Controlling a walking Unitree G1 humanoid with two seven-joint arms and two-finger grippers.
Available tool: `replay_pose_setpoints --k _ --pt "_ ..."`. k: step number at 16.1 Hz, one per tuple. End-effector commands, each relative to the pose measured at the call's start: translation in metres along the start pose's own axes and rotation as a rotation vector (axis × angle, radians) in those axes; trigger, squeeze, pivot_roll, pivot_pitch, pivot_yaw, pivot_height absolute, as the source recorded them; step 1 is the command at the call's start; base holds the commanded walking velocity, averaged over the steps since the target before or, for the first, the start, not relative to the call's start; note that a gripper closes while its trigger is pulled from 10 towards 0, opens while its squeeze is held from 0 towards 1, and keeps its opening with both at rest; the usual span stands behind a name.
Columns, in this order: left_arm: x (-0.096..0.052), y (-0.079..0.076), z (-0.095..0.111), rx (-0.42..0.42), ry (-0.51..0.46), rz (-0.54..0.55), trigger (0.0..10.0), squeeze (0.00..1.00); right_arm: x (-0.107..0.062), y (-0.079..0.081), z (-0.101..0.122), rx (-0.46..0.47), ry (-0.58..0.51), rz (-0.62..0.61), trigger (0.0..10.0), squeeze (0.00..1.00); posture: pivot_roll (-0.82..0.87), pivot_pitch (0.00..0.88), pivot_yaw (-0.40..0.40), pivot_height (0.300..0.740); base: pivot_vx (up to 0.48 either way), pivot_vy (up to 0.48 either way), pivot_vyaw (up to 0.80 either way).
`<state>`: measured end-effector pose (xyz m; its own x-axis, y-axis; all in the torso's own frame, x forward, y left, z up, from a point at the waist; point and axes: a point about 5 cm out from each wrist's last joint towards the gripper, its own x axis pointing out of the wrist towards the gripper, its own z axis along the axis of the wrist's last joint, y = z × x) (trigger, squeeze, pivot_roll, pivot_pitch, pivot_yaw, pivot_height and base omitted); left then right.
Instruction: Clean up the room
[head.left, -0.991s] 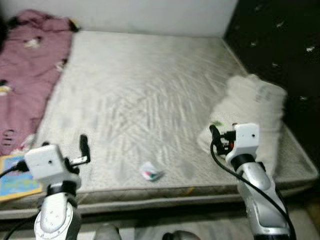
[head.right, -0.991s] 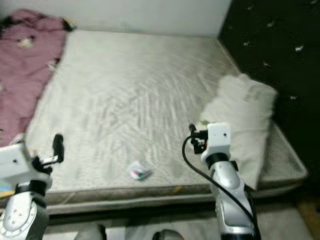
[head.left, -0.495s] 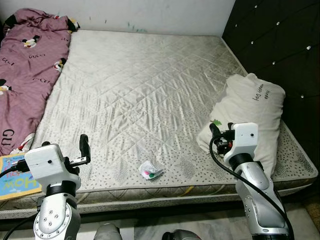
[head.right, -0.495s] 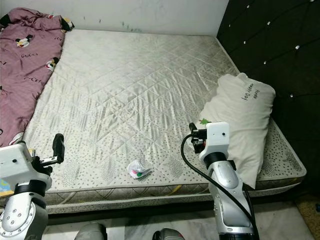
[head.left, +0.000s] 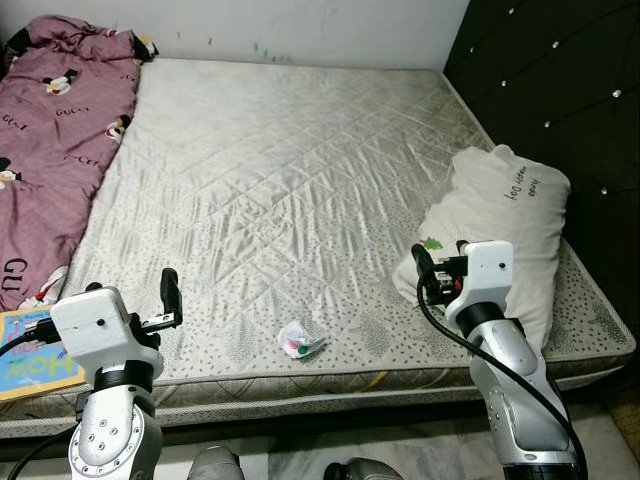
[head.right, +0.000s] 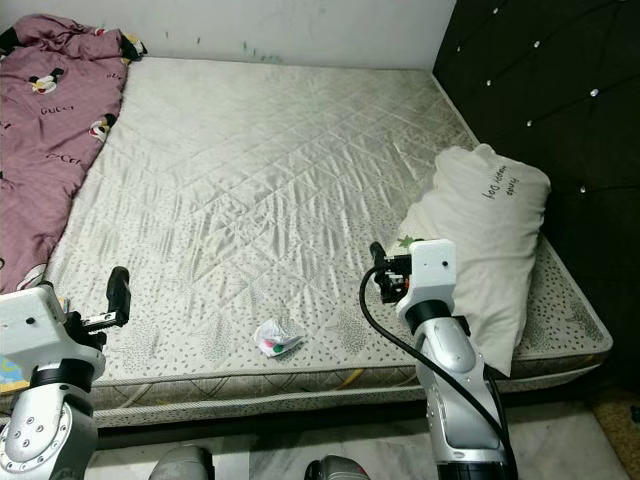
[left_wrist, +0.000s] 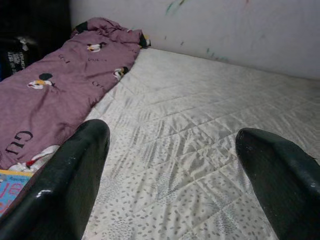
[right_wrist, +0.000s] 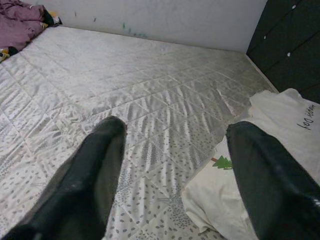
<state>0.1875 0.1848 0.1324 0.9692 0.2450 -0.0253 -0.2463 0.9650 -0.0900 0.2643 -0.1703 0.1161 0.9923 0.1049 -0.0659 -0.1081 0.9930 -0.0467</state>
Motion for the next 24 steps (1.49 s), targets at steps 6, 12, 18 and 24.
replay_pose_setpoints --k 6,12,18,24 --pt "0.0003 -0.0030 -0.0028 -0.018 0.024 -0.018 10.0 0.00 0.0013 -0.0005 0.0001 -0.016 0.017 0.008 10.0 0.00 0.12 0.103 -0.078 0.740 0.000 0.000 0.00" --pt "0.0004 -0.0029 -0.0035 -0.020 0.029 -0.017 10.0 0.00 0.0014 0.0010 -0.0010 -0.012 0.023 0.023 10.0 0.00 0.12 0.103 -0.078 0.700 0.000 0.000 0.00" --pt "0.0012 -0.0047 -0.0036 -0.019 0.029 -0.026 10.0 0.00 0.0013 0.0018 -0.0022 -0.011 0.029 0.033 10.0 0.00 0.13 0.099 -0.079 0.630 0.000 0.000 0.00" --pt "0.0032 -0.0049 -0.0029 -0.005 0.027 -0.011 10.0 0.00 0.0029 0.0055 -0.0062 -0.012 0.048 0.058 10.0 0.00 0.13 0.096 -0.081 0.630 0.000 0.000 0.00"
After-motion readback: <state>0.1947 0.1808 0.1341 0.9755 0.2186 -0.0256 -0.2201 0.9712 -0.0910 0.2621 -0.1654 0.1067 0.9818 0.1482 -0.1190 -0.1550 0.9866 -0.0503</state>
